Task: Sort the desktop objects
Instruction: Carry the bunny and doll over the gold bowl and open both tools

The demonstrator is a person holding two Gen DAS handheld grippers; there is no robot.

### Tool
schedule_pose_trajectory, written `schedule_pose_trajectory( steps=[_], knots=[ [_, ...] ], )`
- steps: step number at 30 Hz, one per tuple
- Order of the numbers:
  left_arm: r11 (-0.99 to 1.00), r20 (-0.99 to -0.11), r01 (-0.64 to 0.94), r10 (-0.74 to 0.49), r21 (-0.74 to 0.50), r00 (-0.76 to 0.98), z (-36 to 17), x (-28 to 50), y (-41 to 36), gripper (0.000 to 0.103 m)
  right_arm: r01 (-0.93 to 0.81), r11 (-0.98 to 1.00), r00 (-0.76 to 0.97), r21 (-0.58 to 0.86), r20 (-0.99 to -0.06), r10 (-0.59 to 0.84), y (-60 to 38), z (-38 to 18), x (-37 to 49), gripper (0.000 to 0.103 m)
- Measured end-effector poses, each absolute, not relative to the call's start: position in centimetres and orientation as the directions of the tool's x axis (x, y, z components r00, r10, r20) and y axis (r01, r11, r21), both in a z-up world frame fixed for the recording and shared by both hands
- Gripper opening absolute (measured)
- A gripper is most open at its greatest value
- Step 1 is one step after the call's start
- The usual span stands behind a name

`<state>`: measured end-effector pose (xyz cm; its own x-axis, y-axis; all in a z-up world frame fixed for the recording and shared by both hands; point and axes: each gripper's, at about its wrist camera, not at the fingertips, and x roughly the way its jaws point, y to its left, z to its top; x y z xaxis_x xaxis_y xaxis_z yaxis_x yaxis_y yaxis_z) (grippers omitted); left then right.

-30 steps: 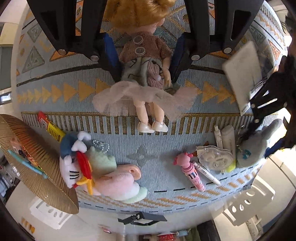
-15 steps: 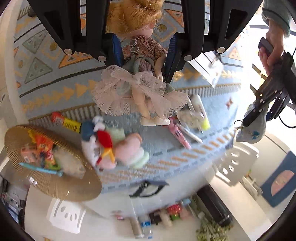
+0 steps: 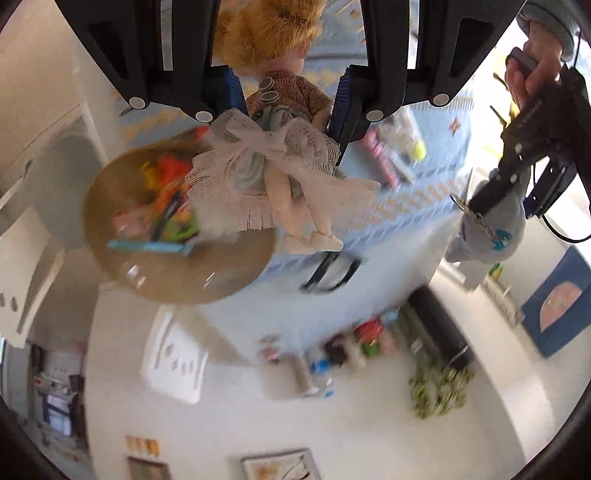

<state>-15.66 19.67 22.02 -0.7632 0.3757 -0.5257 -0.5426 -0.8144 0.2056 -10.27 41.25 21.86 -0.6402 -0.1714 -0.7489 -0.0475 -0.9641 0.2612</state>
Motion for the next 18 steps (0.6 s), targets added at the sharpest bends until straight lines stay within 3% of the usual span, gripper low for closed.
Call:
schedule_pose_trajectory(
  steps=[5,9,17,18],
  knots=[
    [-0.754,-0.521,-0.636,0.482,0.164,-0.705,21.3,-18.9,27.0,0.052,-0.127,-0.963,-0.666,0.239,-0.739,-0.096,46.2,22.2,-13.0,0.039],
    [-0.712,-0.567,-0.694,0.530,0.107,-0.631,18.9,-21.7,32.7,0.052,-0.211,-0.946,-0.637,0.244,-0.769,-0.057,50.1,20.4,-16.1,0.039],
    [-0.685,-0.646,-0.727,0.538,0.039,-0.542,14.2,-25.1,38.4,0.053,-0.306,-0.923,-0.562,0.234,-0.827,-0.023,53.8,16.2,-20.3,0.039],
    [-0.685,-0.651,-0.728,0.538,0.033,-0.535,14.0,-25.3,38.7,0.056,-0.300,-0.928,-0.561,0.220,-0.828,-0.015,53.8,16.2,-20.8,0.040]
  ],
)
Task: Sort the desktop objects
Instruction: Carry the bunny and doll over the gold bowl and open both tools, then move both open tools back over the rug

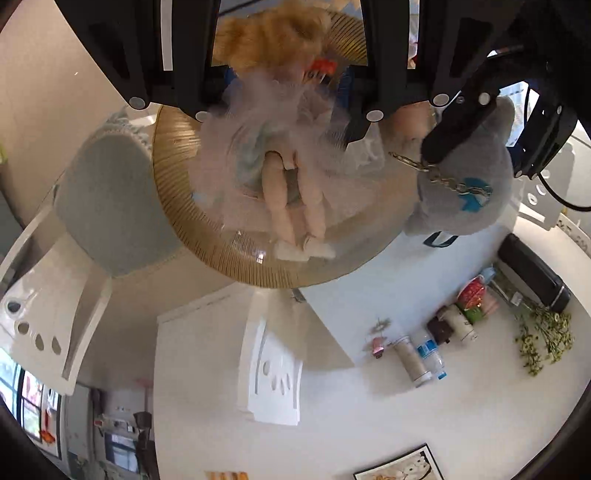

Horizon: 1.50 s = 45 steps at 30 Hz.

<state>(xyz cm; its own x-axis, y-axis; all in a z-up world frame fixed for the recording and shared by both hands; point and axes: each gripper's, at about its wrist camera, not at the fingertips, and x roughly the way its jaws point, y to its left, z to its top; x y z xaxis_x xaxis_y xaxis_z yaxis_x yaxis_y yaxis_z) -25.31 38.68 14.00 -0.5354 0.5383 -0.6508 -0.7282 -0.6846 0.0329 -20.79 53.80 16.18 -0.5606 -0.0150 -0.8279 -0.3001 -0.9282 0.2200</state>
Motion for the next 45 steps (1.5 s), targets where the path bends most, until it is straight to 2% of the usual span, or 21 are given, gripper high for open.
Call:
schedule_pose_trajectory(
  steps=[4,7,13,18,24,30,34,40,45],
  knots=[
    [-0.731,-0.676,-0.680,0.475,0.054,-0.564,13.9,-25.0,38.2,0.068,-0.304,-0.928,-0.508,0.214,-0.861,-0.032,54.3,15.8,-21.4,0.045],
    [-0.741,-0.694,-0.672,0.472,0.022,-0.544,14.1,-24.1,36.3,0.068,-0.318,-0.921,-0.510,0.226,-0.860,-0.034,54.9,16.4,-19.9,0.051],
    [-0.774,-0.664,-0.629,0.510,-0.077,-0.547,15.5,-20.5,30.0,0.068,-0.282,-0.933,-0.536,0.222,-0.844,-0.039,53.3,18.2,-15.4,0.052],
    [-0.820,-0.686,-0.557,0.482,-0.133,-0.545,15.3,-18.0,23.9,0.068,-0.224,-0.948,-0.530,0.227,-0.844,-0.077,49.9,18.6,-12.4,0.052],
    [-0.903,-0.731,-0.396,0.384,-0.169,-0.563,14.0,-14.7,15.4,0.068,-0.155,-0.960,-0.496,0.235,-0.858,-0.131,45.3,17.7,-10.8,0.053],
    [-0.958,-0.770,-0.191,0.284,-0.212,-0.572,11.8,-12.4,6.7,0.068,-0.058,-0.966,-0.438,0.251,-0.876,-0.201,39.4,16.3,-10.5,0.053],
    [-0.953,-0.783,-0.076,0.284,-0.292,-0.553,10.2,-11.9,2.3,0.068,0.037,-0.972,-0.409,0.233,-0.884,-0.228,34.7,15.7,-11.1,0.053],
    [-0.916,-0.773,0.012,0.331,-0.400,-0.541,7.6,-13.3,0.3,0.068,0.215,-0.959,-0.430,0.184,-0.864,-0.262,27.8,15.0,-12.7,0.053],
    [-0.920,-0.797,0.063,0.299,-0.386,-0.524,4.7,-17.5,1.8,0.068,0.334,-0.939,-0.467,0.083,-0.851,-0.242,23.5,14.2,-15.9,0.052]
  ],
)
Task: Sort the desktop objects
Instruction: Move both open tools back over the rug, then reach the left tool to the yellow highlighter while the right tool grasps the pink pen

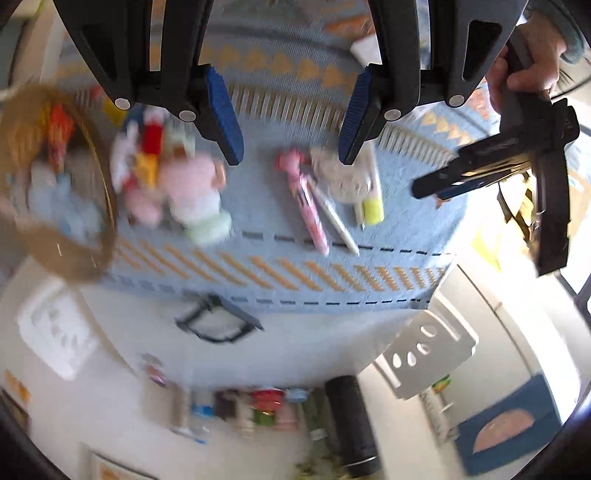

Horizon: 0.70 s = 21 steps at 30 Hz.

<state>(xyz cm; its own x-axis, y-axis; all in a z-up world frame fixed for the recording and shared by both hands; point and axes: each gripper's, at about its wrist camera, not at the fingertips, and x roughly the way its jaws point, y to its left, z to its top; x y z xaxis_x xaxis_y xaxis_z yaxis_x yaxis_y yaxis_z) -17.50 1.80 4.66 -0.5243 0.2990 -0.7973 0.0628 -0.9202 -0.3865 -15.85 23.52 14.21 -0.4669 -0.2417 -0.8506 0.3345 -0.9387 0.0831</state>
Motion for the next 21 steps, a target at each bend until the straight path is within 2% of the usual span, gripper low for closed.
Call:
schedule_pose_trajectory(
  steps=[4,7,10,15,18,21],
  knots=[
    [-0.971,-0.836,0.069,0.161,-0.230,-0.524,2.9,-19.0,3.8,0.068,0.308,-0.944,-0.440,0.118,-0.862,-0.251,23.0,13.3,-18.5,0.052],
    [-0.987,-0.854,0.048,0.111,-0.156,-0.508,1.8,-19.6,4.7,0.069,0.281,-0.950,-0.438,0.133,-0.863,-0.250,23.5,13.1,-19.1,0.052],
    [-0.982,-0.846,0.036,0.140,-0.184,-0.515,1.2,-20.0,4.9,0.069,0.279,-0.953,-0.424,0.121,-0.875,-0.235,23.8,12.1,-19.1,0.052],
    [-0.995,-0.842,0.015,0.075,-0.098,-0.534,1.3,-20.0,6.2,0.071,0.265,-0.956,-0.383,0.128,-0.896,-0.226,24.0,10.4,-19.8,0.052],
    [-0.991,-0.858,0.031,0.094,-0.127,-0.505,1.1,-19.6,4.5,0.068,0.270,-0.955,-0.382,0.121,-0.897,-0.222,23.9,10.2,-20.6,0.052],
    [-0.991,-0.865,-0.037,0.130,-0.129,-0.485,1.3,-18.7,3.1,0.066,0.302,-0.947,-0.374,0.115,-0.899,-0.228,23.2,9.9,-21.9,0.052]
  ],
)
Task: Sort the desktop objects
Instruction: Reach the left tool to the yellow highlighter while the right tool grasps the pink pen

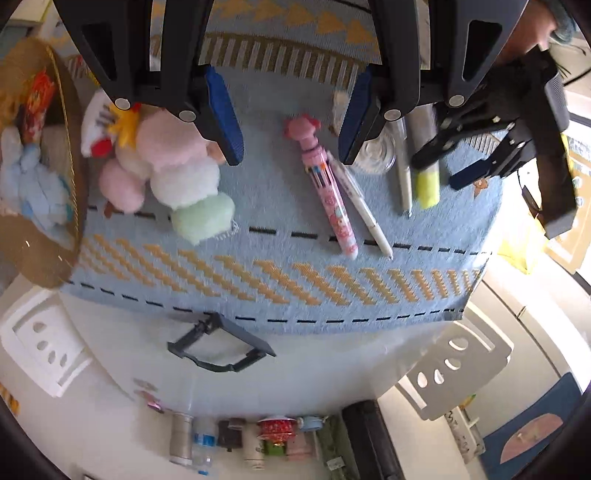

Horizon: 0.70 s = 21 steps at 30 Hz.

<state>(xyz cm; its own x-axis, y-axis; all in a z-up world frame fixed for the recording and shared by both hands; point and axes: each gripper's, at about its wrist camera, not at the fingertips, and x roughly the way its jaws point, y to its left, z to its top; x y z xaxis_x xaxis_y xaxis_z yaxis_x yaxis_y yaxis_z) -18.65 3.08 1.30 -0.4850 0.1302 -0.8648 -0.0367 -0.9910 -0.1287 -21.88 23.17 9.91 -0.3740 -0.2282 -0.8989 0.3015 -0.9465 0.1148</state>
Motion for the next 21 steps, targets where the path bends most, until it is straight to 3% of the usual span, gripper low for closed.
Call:
schedule_pose_trajectory(
  steps=[6,8,10,16,21],
  knots=[
    [-0.996,-0.869,-0.003,0.076,-0.086,-0.490,1.1,-17.9,1.4,0.066,0.402,-0.910,-0.333,0.100,-0.910,-0.247,19.7,7.8,-24.2,0.052],
    [-0.997,-0.867,0.001,0.066,-0.076,-0.494,1.1,-17.8,1.7,0.066,0.428,-0.902,-0.345,0.056,-0.912,-0.220,18.6,7.0,-24.8,0.039],
    [-0.998,-0.865,-0.002,0.050,-0.056,-0.499,1.0,-17.8,2.0,0.066,0.438,-0.898,-0.349,0.026,-0.916,-0.197,18.0,6.3,-25.3,0.033],
    [-1.000,-0.860,-0.006,0.019,-0.018,-0.510,0.8,-17.7,2.6,0.069,0.472,-0.879,-0.300,0.060,-0.927,-0.225,17.3,4.9,-26.5,0.032],
    [-1.000,-0.854,-0.001,0.014,-0.015,-0.520,0.7,-17.7,2.8,0.072,0.486,-0.874,-0.339,-0.014,-0.925,-0.174,16.6,4.0,-26.7,0.033]
  ],
)
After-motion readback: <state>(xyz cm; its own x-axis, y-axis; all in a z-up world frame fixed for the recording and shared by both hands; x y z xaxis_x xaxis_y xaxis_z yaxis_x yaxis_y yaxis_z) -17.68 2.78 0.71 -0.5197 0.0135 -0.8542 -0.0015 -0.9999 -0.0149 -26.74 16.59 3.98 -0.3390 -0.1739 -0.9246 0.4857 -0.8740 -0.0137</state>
